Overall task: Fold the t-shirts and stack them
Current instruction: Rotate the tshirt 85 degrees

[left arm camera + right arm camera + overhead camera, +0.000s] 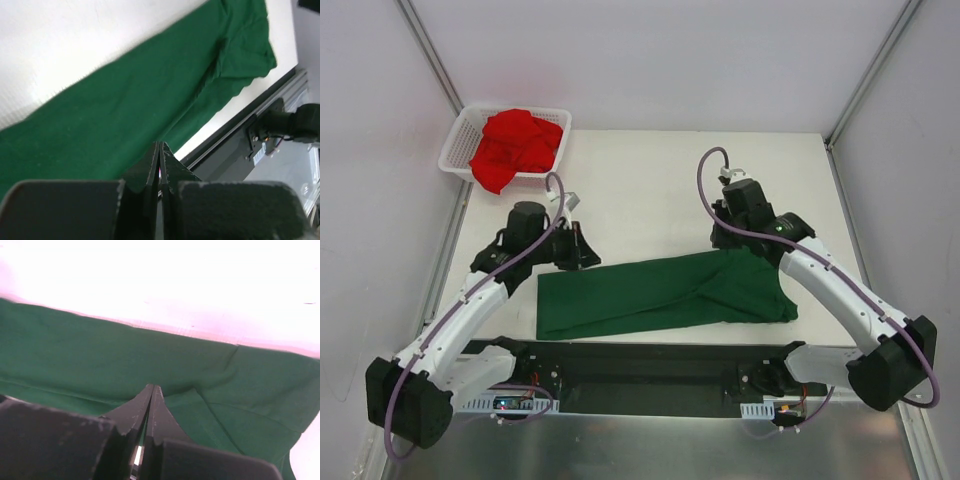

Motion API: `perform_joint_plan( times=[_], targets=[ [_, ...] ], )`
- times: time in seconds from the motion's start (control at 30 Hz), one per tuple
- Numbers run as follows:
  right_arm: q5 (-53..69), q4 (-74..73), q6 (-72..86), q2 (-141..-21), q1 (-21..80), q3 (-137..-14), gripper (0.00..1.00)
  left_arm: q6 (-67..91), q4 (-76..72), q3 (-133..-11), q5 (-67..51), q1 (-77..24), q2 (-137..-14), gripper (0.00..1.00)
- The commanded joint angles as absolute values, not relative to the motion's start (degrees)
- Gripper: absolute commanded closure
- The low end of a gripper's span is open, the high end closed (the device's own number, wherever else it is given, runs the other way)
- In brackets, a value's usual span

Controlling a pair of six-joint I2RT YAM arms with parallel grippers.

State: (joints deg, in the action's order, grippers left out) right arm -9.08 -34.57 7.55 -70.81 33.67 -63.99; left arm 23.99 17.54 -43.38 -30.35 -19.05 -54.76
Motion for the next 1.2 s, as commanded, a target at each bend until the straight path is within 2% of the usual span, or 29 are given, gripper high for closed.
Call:
perform_joint_plan(
  times=[0.0, 0.13, 0.23, 0.67, 1.17],
  targets=[
    [-4.04, -34.81, 7.03, -68.91, 33.05, -64.52, 0.99, 23.64, 20.30, -45.09, -20.85, -29.40, -59.48, 1.00],
    [-2.73, -33.49, 8.34, -67.77, 32.96, -62.49, 0.99, 26.80, 22.15, -45.62, -12.84, -37.94, -66.17, 1.00],
    [-1.67, -32.87, 8.87, -67.24, 33.05, -61.18, 0.99, 29.79, 22.76, -45.18, -7.83, -40.51, -69.87, 1.00],
    [-0.53, -31.82, 8.88, -65.66, 32.96, -59.15, 0.99, 32.87, 24.08, -45.00, 1.04, -40.61, -80.49, 1.00],
    [-1.05, -32.52, 8.70, -65.13, 33.05, -58.18, 0.99, 31.38, 24.79, -52.03, 3.34, -39.81, -92.55, 1.00]
  ],
)
